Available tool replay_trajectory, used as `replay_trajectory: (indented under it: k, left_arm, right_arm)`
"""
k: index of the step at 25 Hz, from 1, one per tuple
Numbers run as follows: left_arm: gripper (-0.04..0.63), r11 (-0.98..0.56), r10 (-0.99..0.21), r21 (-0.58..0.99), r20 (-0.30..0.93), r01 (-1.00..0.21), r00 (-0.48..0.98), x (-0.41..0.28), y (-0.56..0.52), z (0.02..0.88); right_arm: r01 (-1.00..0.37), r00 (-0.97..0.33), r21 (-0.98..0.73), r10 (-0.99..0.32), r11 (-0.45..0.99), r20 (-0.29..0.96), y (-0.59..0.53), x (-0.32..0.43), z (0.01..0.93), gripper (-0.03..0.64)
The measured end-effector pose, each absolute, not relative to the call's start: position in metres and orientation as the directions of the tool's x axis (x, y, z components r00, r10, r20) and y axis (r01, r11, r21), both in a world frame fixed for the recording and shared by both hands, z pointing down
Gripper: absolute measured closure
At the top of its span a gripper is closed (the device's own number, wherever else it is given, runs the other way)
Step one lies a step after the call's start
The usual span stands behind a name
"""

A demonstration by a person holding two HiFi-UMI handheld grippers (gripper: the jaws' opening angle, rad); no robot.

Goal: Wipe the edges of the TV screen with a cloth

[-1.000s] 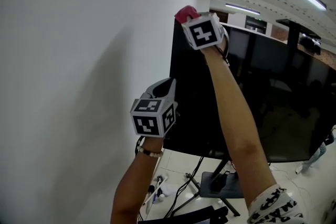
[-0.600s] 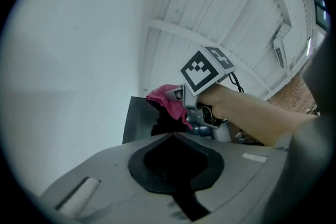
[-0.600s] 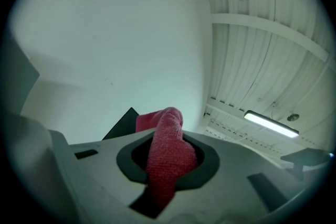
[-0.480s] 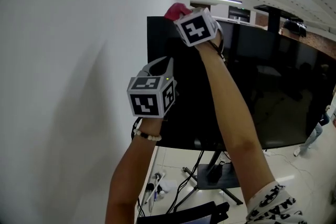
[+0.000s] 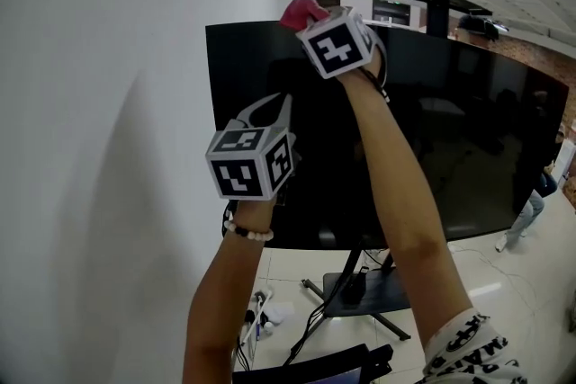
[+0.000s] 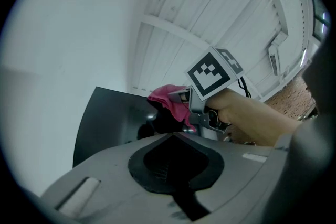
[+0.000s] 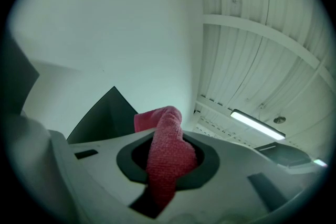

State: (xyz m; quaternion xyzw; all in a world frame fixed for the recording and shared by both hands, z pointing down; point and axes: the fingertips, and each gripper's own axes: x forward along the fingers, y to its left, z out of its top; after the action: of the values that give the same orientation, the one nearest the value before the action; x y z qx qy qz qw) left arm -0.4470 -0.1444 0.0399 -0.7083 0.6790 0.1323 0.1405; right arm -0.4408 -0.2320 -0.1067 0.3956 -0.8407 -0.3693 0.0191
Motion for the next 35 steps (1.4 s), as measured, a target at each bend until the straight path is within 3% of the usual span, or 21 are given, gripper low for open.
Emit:
replay_trajectory:
  k: [11,26,35]
  left_arm:
    - [0.592,-0.109,-0.914,-0.028,-0.390,-0.994,0.112,-0.354,-0.194,0.034]
    - [0.592,-0.181,-0.893,-0.060,-0.408,-0.982,0.190,-0.148,-0.280,0.026]
    - [0.592,-0.228,-0.893,-0.068,-0.383,-0.971,0.236,-0.054,-0.316,0.028]
  right_arm:
    - [-0.687,-0.633,0.640,-0.715,0.344,-0.296,-0.276,-0.330,-0.108,0.555]
    - [-0.726,-0.552,0.639,-0.769,0.254,-0.321,-0.370,-0.104,-0.116,0.555]
    - [-0.740,-0.524,0.631,-0.787,0.232,-0.326,-0.407,-0.010,-0.117,0.555]
